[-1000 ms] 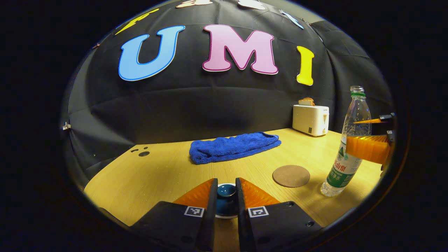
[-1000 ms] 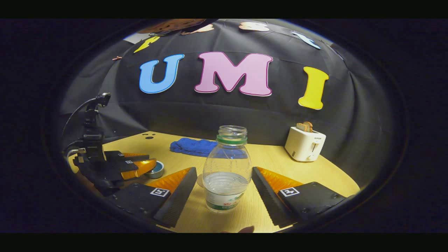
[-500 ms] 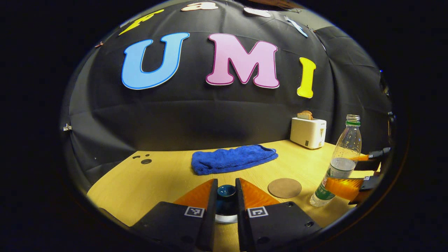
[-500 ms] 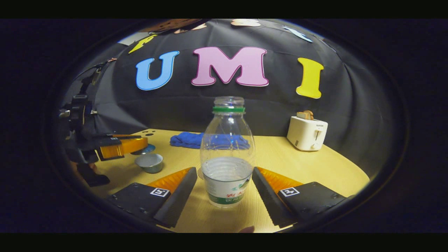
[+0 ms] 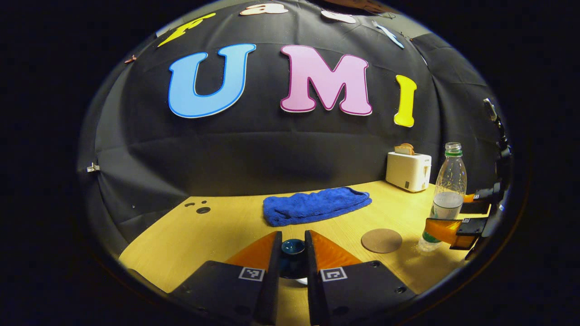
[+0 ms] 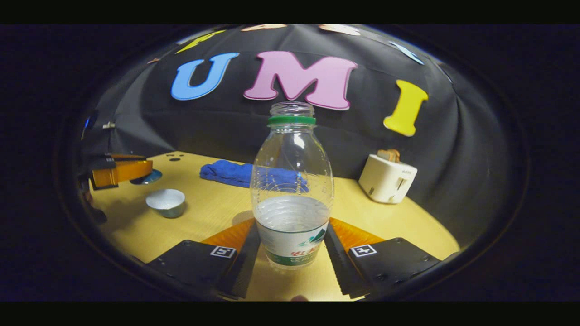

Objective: Open the teacup lid with one hand, grasp the water bottle and pour water into the teacup with the other hand; after pouring, place the water bottle on the coaster and then close the teacup lid.

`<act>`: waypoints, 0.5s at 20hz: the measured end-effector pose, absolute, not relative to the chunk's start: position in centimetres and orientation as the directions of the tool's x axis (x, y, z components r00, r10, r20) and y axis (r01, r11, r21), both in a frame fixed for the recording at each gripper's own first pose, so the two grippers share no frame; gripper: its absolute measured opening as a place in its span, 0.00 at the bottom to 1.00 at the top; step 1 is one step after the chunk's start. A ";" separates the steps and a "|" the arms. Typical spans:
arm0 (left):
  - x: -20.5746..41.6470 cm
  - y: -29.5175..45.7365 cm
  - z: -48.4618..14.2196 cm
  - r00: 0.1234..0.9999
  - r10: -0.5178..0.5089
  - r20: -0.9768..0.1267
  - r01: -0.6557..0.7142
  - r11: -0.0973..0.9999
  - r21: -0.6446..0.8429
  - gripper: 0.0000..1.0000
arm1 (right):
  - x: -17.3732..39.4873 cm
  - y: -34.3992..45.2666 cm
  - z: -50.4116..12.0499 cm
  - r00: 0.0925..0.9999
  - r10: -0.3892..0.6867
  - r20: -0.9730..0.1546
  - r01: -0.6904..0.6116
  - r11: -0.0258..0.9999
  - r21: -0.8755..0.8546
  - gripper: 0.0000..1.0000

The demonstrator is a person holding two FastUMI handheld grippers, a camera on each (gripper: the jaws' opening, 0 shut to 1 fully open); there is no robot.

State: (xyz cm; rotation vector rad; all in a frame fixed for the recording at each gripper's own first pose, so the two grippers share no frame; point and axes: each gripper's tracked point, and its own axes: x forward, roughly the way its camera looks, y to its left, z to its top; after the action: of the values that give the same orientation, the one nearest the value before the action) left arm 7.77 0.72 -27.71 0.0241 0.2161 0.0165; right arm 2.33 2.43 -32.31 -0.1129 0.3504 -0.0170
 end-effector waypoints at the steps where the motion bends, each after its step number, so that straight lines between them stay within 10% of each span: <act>1: 7.6 1.1 -27.5 0.977 0.024 -0.210 -0.020 1.000 0.022 0.34 | 2.7 2.3 -31.7 0.942 -0.051 -0.333 -0.010 0.984 -0.179 0.76; 10: 6.3 6.4 -26.2 0.978 0.103 -0.182 -0.104 0.995 0.000 0.30 | 5.8 4.1 -29.0 0.945 -0.148 -0.292 -0.082 0.758 -0.647 0.74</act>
State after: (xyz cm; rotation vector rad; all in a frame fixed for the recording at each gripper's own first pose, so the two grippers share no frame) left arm 6.28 6.44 -26.24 -0.0093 0.1829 0.1044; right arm 5.77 4.12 -29.00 -0.7137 0.3387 -0.0366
